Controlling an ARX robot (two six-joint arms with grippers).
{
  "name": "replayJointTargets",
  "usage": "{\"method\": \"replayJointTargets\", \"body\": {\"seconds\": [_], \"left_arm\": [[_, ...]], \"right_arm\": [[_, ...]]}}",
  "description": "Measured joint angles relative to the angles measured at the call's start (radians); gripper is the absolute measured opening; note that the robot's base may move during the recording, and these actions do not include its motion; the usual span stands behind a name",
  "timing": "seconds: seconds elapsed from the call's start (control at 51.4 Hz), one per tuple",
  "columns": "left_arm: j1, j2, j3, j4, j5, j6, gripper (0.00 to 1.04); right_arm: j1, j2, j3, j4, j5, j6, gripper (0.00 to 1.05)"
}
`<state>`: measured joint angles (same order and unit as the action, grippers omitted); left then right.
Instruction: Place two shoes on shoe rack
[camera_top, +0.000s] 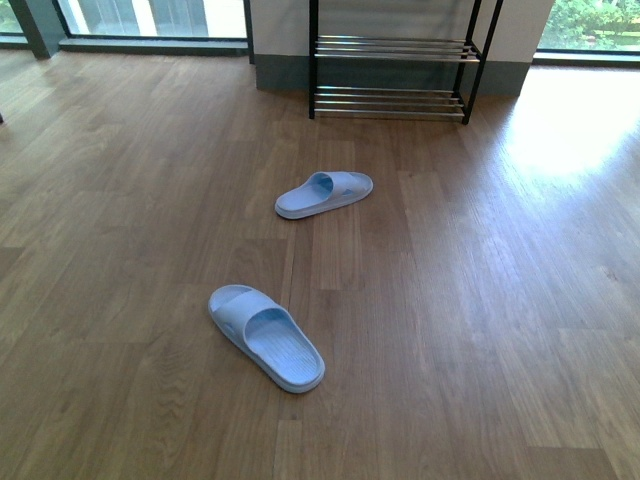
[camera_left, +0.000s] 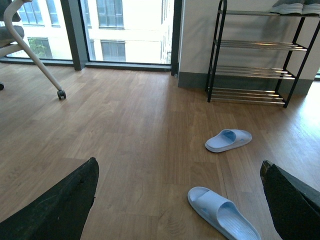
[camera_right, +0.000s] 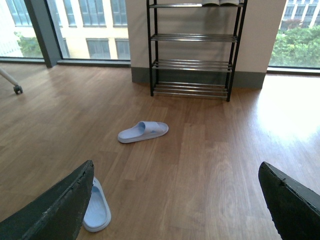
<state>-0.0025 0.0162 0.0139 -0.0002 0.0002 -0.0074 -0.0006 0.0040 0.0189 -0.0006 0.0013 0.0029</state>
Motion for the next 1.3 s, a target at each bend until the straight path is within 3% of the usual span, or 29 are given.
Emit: {"method": "replayJointTargets", "body": {"seconds": [0.603,0.642,0.68,0.719,0.836,0.914,1.069,1.303], "left_arm": [[0.000,0.000,0.000,0.000,0.000,0.000,0.95],[0.000,0.035,0.028,-0.088,0.001,-0.050,0.95],[0.015,0.148,0.093,-0.219,0.058,-0.158,0.95],[0.023,0.272,0.133,-0.220,0.108,-0.264,0.95],[-0.014,0.541,0.214,-0.058,0.124,-0.519,0.95],[-0.061,0.760,0.279,0.087,0.072,-0.638,0.95],[-0.122,1.227,0.422,0.231,0.003,-0.743,0.95],[-0.191,1.864,0.655,0.165,-0.127,-0.762,0.95]], "right_arm": [[0.000,0.000,0.000,0.000,-0.001,0.000,0.95],[0.000,0.000,0.000,0.000,0.000,0.000,0.95],[0.000,0.001,0.000,0.000,-0.001,0.000,0.95],[0.000,0.001,0.000,0.000,-0.001,0.000,0.95],[0.000,0.001,0.000,0.000,-0.001,0.000,0.95],[0.000,0.001,0.000,0.000,-0.001,0.000,0.95],[0.000,0.001,0.000,0.000,-0.001,0.000,0.95],[0.000,0.001,0.000,0.000,-0.001,0.000,0.95]]}}
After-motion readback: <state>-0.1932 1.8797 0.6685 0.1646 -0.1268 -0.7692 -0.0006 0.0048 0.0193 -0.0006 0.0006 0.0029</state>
